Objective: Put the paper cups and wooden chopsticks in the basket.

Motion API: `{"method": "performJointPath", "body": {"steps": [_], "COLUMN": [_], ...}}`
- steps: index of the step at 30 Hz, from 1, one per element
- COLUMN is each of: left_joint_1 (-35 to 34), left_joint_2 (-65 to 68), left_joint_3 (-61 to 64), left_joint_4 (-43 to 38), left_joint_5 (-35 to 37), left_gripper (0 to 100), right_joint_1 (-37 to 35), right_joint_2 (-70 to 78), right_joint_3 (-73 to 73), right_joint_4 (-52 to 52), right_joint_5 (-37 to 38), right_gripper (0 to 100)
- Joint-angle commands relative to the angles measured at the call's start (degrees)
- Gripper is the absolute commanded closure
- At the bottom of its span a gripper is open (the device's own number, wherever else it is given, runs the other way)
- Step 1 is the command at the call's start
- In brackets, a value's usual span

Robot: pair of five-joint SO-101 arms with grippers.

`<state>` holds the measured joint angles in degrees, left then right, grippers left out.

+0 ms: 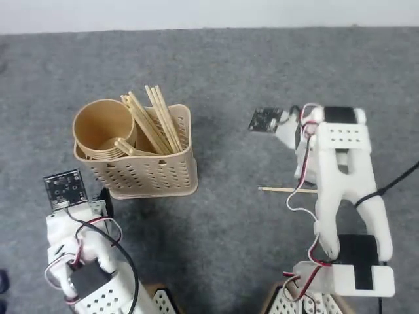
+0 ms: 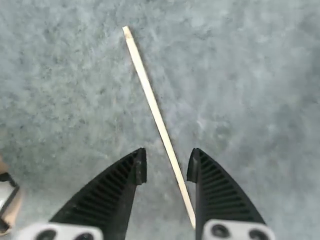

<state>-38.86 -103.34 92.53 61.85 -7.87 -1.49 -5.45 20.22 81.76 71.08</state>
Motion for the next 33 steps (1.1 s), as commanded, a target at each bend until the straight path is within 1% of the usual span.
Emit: {"method": "performJointPath", "body": {"steps": [1, 7, 15, 19, 25, 27, 29, 30, 31, 33], "left_joint_1": [0.4, 0.4, 0.4, 0.4, 0.4, 0.4, 0.4, 0.3, 0.3, 0.3], "left_joint_2": [-1.1, -1.1, -1.1, -1.1, -1.1, -1.1, -1.1, -1.1, -1.1, -1.1], "left_joint_3": [-0.3, -0.3, -0.3, -0.3, -0.3, -0.3, -0.3, -0.3, -0.3, -0.3], "left_joint_4": [-1.5, -1.4, -1.4, -1.5, -1.5, -1.5, -1.5, -1.5, -1.5, -1.5], "left_joint_5": [-0.4, -0.4, -0.4, -0.4, -0.4, -0.4, -0.4, -0.4, -0.4, -0.4], "left_gripper": [75, 75, 75, 75, 75, 75, 75, 75, 75, 75], "right_joint_1": [-0.2, -0.4, -0.3, -0.2, -0.5, -0.5, -0.5, -0.5, -0.6, -0.6], "right_joint_2": [-0.2, -0.1, 8.7, 10.3, 10.4, 10.4, 10.4, 10.3, 10.1, 10.1], "right_joint_3": [6.5, 13.4, 13.8, 11.1, 11.0, 11.0, 11.0, 11.1, 11.2, 11.2], "right_joint_4": [-7.9, -16.9, -21.9, -19.6, -19.8, -19.8, -19.7, -19.4, -19.3, -18.5], "right_joint_5": [2.8, 3.3, 3.3, 3.3, 3.3, 3.3, 4.2, 4.7, 4.8, 4.8], "right_gripper": [84.4, 84.3, 84.3, 84.3, 84.6, 88.6, 99.0, 99.7, 97.2, 99.7]}}
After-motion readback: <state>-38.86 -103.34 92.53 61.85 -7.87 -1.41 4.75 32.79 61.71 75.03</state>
